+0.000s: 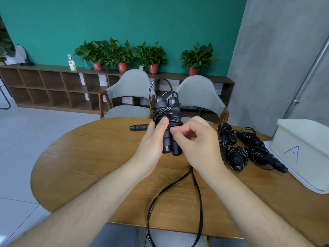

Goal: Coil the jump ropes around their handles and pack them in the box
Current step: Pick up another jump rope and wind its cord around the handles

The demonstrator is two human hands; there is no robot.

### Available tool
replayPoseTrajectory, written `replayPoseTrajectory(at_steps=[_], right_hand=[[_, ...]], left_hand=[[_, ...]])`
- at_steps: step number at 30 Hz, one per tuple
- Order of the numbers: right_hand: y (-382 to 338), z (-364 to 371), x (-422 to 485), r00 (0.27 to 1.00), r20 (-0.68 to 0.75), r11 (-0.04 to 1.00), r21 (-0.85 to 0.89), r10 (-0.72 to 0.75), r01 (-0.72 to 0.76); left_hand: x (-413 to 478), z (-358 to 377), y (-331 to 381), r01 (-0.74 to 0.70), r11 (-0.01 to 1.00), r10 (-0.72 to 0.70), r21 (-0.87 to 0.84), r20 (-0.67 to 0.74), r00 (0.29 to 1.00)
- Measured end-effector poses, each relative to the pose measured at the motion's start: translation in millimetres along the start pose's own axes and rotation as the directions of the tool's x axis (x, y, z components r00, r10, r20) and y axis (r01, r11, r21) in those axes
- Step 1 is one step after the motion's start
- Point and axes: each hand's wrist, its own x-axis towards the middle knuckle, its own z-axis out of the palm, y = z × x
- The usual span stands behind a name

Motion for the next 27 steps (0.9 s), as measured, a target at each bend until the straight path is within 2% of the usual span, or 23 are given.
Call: replayPoseTrajectory(at_steps=[3, 5, 10, 15, 20, 24, 27], right_hand=[[3.7, 2.9, -0.2, 0.998, -0.044, 0.996, -0.075, 0.048, -0.051], [5.2, 4.9, -0.8, 0.994, -0.04, 0.994, -0.047, 0.1, -0.102], [4.1, 6.8, 2.0, 0.999, 0.05, 0.987, -0.16, 0.021, -0.012], [6.6, 5.9, 5.8, 0.999, 0.039, 0.962, -0.272, 0.001, 0.01], [12.2, 9.3, 8.9, 0.994, 0.056, 0.901, -0.419, -0.097, 0.111], [13.3, 11.0, 4.2, 0.996, 0.052, 0.905, -0.416, -0.077, 0.091], [14.7, 9.2, 2.2, 0.996, 0.041, 0.948, -0.304, -0.08, 0.089]], left_hand=[[-2.0, 2.1, -1.9, 0.014, 1.0, -0.014, -0.011, -0.02, 1.0], [-0.3, 2.0, -2.2, 0.01, 1.0, -0.011, -0.01, -0.039, 0.999], [1.2, 2.5, -0.1, -0.007, 1.0, 0.007, -0.023, -0.027, 1.0], [1.3, 6.7, -1.9, -0.004, 1.0, 0.002, -0.023, -0.081, 0.997], [3.0, 15.9, -4.7, -0.002, 1.0, 0.0, -0.013, -0.103, 0.995], [5.8, 19.0, -8.9, 0.01, 0.999, -0.014, -0.039, -0.107, 0.994], [8.4, 15.3, -12.4, 0.02, 0.998, -0.024, -0.06, -0.078, 0.997]])
